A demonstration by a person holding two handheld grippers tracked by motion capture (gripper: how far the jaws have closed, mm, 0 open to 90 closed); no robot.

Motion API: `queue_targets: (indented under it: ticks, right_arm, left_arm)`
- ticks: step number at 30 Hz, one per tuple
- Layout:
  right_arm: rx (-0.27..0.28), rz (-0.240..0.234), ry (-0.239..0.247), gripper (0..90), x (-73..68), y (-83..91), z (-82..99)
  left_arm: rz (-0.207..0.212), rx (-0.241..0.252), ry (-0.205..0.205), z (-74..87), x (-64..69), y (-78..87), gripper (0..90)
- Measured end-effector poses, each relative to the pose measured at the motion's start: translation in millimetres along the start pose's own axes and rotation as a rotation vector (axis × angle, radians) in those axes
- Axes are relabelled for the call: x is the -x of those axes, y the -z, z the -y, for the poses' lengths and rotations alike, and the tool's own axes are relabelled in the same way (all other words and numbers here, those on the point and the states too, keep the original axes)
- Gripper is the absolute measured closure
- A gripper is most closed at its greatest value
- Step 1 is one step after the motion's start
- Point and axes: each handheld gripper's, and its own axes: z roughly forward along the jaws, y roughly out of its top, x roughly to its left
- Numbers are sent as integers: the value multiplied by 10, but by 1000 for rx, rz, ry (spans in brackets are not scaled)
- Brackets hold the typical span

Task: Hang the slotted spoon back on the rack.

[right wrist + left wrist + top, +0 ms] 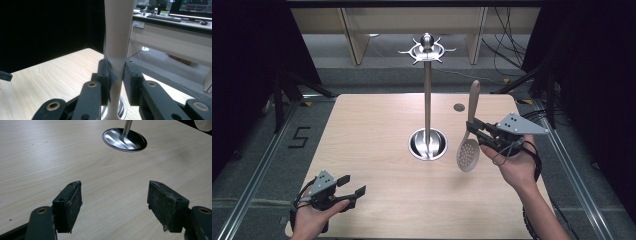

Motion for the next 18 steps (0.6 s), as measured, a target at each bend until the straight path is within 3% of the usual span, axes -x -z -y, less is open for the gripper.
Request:
queue_targets:
  ticks: [4, 5, 6, 7, 12, 13, 15, 18]
  right_arm:
    - [-8, -4, -18, 771, -14, -11, -16]
    - [-7, -1, 3, 771, -3, -15, -21]
    - [-15, 3, -19, 771, -17, -11, -21]
    - [-7, 10, 4, 771, -4, -18, -27]
    - [-6, 8, -3, 771, -3, -47, -44]
    - [-3, -3, -25, 771, -15, -62, -46]
    - [-1, 17, 2, 771, 0, -64, -54]
    - [-5, 11, -22, 771, -14, -80, -58]
  left_arm:
    - [-1, -3, 0, 0, 2, 3, 275]
    - [-1, -3, -2, 0, 1, 3, 275]
    - [-1, -3, -1, 0, 1, 3, 275]
    - [0, -3, -4, -1, -1, 2, 275]
    - [1, 0, 0, 0, 2, 1, 275]
    - [1, 1, -1, -1, 1, 1, 275]
    - [-2, -3, 2, 1, 3, 5, 275]
    - [-2, -2, 3, 1, 3, 4, 275]
